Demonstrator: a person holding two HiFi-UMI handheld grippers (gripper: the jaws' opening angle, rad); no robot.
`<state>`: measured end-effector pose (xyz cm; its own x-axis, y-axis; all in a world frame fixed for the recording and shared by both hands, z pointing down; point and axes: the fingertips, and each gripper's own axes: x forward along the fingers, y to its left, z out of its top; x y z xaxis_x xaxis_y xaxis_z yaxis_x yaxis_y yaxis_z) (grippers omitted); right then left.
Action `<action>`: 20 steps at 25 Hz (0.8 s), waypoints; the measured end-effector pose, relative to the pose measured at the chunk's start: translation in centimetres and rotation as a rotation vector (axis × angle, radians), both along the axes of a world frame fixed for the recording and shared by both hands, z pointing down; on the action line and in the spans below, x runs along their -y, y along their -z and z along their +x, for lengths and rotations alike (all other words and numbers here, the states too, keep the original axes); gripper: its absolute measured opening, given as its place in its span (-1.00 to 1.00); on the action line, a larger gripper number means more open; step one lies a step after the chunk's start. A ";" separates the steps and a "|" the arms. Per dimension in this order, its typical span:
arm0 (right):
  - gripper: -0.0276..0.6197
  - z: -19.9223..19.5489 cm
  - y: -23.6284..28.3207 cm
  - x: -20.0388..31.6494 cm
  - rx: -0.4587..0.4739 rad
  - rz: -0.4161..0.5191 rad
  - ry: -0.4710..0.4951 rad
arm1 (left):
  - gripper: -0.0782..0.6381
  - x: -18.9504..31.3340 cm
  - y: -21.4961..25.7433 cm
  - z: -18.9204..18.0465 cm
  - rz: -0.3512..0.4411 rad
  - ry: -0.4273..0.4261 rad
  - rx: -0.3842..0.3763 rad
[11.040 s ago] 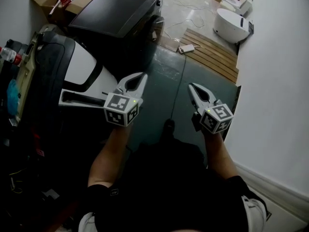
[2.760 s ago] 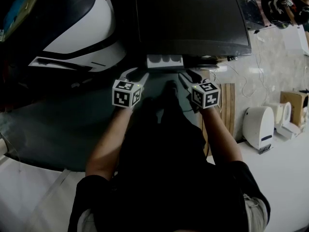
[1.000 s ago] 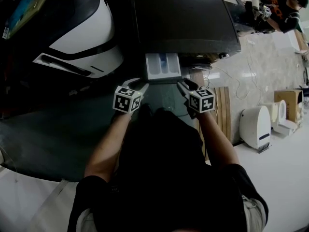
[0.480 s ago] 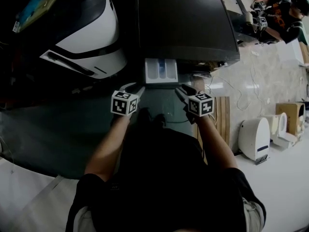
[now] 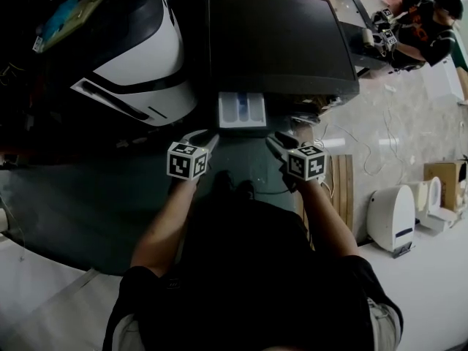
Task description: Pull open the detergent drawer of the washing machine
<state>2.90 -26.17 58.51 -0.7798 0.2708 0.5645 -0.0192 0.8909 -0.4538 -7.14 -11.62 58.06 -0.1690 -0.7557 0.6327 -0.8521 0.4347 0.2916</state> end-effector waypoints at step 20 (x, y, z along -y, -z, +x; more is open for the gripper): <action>-0.62 4.8 6.5 0.5 0.149 0.029 -0.033 | -0.58 0.2 11.1 1.8 0.153 0.042 0.177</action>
